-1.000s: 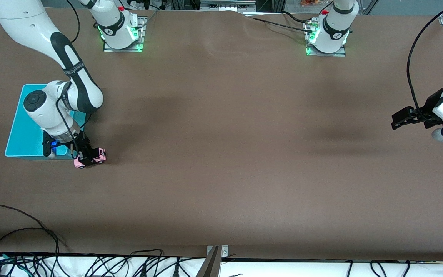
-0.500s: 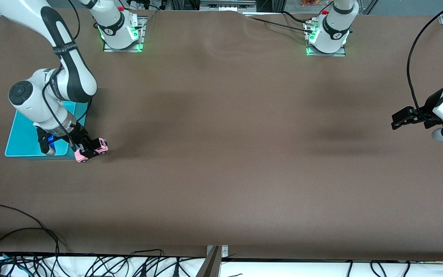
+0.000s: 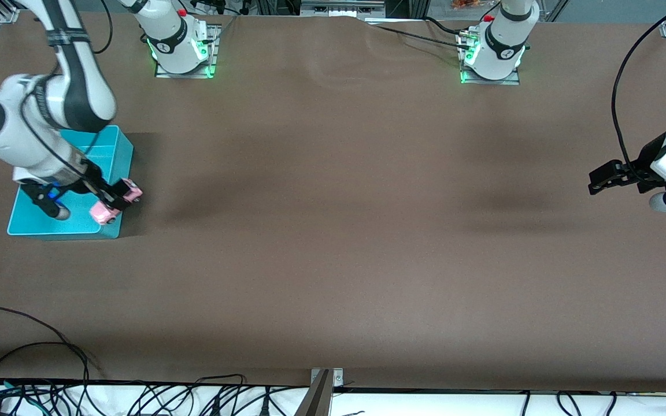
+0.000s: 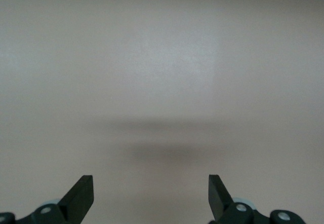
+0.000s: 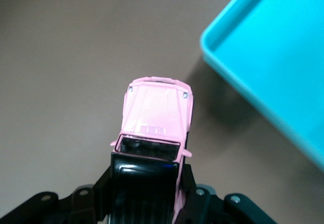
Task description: Wind and store pink jeep toy
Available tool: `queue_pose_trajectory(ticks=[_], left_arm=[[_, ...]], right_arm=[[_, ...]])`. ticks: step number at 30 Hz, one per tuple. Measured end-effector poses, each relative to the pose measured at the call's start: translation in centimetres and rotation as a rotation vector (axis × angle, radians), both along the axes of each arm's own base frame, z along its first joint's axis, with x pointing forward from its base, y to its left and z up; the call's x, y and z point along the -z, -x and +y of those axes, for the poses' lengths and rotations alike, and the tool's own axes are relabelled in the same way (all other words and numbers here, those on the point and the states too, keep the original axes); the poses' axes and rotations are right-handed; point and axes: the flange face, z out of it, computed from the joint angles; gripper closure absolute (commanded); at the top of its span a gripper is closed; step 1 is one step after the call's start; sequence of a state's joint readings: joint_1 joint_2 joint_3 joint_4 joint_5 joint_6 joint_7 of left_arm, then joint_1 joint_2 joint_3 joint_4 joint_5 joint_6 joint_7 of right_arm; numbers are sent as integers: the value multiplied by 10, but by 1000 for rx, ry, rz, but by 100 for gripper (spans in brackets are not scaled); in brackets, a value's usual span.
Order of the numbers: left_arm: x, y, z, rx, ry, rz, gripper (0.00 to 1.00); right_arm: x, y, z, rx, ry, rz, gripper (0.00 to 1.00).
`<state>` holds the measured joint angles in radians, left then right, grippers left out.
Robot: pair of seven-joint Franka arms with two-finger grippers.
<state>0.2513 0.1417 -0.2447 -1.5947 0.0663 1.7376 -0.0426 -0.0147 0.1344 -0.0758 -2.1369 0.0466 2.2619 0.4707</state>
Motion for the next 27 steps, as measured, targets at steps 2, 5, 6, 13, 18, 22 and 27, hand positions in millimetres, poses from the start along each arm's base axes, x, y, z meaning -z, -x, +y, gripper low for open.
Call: queue_pose_trajectory(ticks=[2,5,6,13,18,22,27], left_arm=[[0,0,0,0,0,0,0],[0,0,0,0,0,0,0],[0,0,0,0,0,0,0],[0,0,0,0,0,0,0],[0,0,0,0,0,0,0],[0,0,0,0,0,0,0],[0,0,0,0,0,0,0]], right_arm=[[-3,8,-28,-65,1,27,100],[-3,19,-65,-147,7,60,100],[-3,22,-76,-171,9,68,100],[11,41,-129,-267,25,115,100],[54,44,-141,-313,91,157,100],[94,46,-141,-327,109,163,100],[120,51,-141,-331,105,195,100]])
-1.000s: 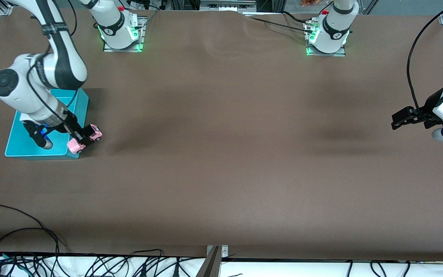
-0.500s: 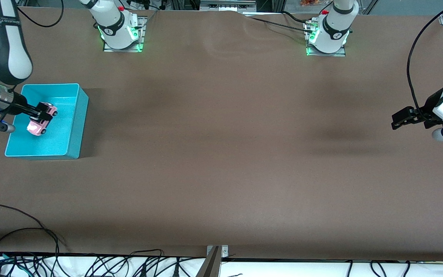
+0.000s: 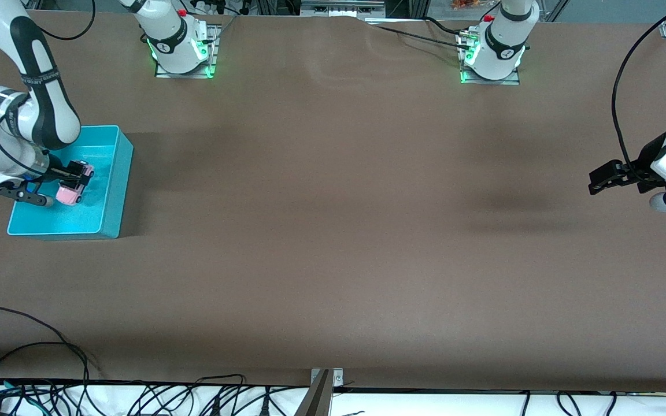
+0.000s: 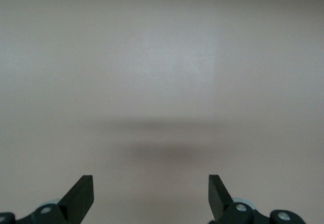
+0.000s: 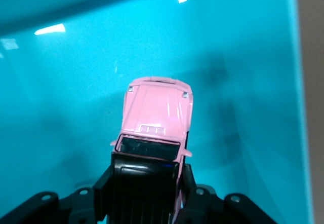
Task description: Wind and store pink jeep toy
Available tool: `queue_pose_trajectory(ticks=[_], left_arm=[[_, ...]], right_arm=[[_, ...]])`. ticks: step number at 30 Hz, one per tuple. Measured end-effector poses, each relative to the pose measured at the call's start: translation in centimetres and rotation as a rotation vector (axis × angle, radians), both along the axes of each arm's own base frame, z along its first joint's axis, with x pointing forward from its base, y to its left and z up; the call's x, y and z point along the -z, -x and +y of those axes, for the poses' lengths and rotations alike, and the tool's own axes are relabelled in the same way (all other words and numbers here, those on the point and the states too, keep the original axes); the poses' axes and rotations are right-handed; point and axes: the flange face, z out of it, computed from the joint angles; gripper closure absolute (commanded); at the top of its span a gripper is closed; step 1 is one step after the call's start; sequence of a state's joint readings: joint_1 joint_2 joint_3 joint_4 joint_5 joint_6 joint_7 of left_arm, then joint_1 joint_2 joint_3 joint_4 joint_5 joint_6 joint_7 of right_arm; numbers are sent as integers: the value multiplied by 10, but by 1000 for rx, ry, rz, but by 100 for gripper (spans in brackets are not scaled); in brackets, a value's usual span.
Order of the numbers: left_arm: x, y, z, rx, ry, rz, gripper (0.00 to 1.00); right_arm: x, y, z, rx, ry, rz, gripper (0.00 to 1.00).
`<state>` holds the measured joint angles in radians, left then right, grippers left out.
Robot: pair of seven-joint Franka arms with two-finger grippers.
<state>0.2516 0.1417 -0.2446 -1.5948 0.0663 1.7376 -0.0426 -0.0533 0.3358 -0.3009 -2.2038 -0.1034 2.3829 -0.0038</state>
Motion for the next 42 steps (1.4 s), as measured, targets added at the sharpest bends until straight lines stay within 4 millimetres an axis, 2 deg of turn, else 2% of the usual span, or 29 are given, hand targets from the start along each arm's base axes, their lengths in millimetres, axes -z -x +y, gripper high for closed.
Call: queue_pose_trajectory(ticks=[9,27,36,42], left_arm=[[0,0,0,0,0,0,0],[0,0,0,0,0,0,0],[0,0,0,0,0,0,0],[0,0,0,0,0,0,0]], right_arm=[[16,3,1,-2,-2,29,100],[17,1,3,-1,3,15,100],[29,2,2,2,6,25,98],[28,3,2,4,6,25,98]])
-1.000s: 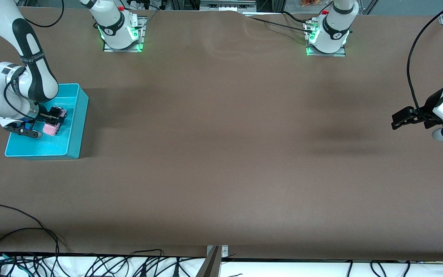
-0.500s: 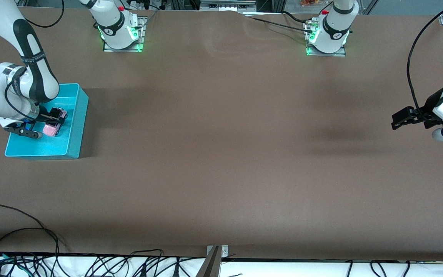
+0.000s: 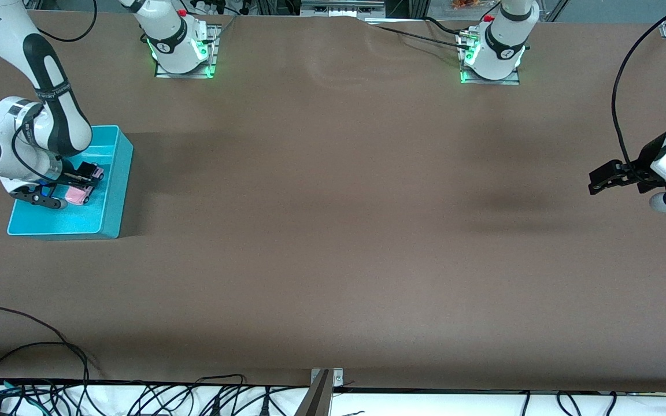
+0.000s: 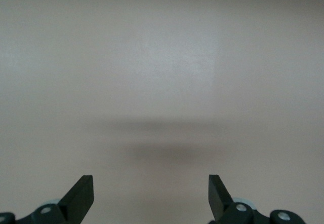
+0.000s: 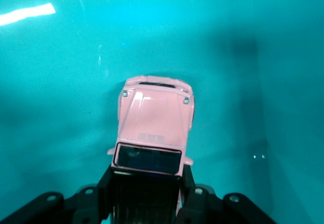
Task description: Wind and store pink jeep toy
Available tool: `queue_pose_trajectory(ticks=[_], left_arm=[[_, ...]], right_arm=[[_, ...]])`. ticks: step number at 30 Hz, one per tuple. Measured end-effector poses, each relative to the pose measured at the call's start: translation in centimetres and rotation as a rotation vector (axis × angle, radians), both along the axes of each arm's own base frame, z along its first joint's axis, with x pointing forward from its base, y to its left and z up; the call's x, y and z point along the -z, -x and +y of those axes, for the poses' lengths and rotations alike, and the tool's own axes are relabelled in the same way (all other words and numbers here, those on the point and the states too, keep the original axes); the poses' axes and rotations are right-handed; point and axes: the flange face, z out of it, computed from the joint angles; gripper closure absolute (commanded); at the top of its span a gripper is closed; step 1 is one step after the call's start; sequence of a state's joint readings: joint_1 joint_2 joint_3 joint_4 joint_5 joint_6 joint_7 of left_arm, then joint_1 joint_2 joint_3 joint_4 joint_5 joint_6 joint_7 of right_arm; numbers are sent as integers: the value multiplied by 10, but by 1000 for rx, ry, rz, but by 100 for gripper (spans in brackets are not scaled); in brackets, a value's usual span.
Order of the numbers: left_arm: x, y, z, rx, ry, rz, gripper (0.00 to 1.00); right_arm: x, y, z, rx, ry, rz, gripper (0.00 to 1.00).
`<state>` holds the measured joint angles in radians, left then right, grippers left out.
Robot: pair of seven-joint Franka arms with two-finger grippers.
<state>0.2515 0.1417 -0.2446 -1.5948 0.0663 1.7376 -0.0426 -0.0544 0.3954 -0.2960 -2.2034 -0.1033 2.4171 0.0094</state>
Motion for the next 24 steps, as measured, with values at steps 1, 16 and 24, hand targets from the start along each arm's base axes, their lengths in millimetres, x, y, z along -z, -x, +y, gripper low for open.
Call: queue_pose_trajectory(ticks=[1,16,24], left_arm=[[0,0,0,0,0,0,0],[0,0,0,0,0,0,0],[0,0,0,0,0,0,0]], right_arm=[[0,0,0,2,0,0,98],[10,4,-3,12,0,9,0],[26,4,6,44,7,15,0]])
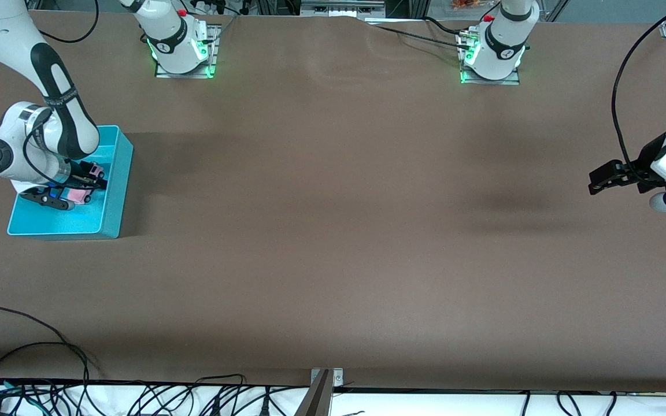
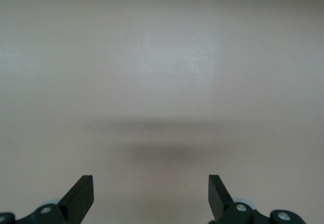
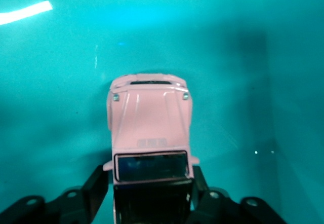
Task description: Wind and store pink jeep toy
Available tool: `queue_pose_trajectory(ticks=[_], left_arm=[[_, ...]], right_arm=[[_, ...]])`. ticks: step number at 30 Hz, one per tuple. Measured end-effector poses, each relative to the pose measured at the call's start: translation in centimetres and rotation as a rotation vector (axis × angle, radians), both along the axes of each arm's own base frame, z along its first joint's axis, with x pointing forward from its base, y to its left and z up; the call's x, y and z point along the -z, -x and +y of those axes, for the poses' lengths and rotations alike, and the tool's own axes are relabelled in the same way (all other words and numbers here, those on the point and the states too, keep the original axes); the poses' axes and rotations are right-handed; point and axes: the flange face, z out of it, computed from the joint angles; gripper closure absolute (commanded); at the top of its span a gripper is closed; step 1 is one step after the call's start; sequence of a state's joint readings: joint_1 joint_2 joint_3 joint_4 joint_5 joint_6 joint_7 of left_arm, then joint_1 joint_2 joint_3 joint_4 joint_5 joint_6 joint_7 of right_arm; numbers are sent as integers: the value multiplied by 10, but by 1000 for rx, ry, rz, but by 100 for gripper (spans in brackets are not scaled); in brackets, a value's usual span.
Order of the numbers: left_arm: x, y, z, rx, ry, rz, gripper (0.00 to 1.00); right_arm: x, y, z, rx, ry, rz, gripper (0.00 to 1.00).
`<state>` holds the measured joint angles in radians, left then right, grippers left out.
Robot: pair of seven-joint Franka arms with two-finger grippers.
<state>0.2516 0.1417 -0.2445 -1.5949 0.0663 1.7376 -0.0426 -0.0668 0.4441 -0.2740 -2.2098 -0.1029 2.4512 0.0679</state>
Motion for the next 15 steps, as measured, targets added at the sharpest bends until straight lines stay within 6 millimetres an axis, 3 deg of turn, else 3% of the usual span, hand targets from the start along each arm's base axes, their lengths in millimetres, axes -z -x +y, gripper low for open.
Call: queue_pose_trajectory(ticks=[15], left_arm=[[2,0,-4,-6,40,3,0]], right_arm=[[-4,1,11,-2,-14,13,0]])
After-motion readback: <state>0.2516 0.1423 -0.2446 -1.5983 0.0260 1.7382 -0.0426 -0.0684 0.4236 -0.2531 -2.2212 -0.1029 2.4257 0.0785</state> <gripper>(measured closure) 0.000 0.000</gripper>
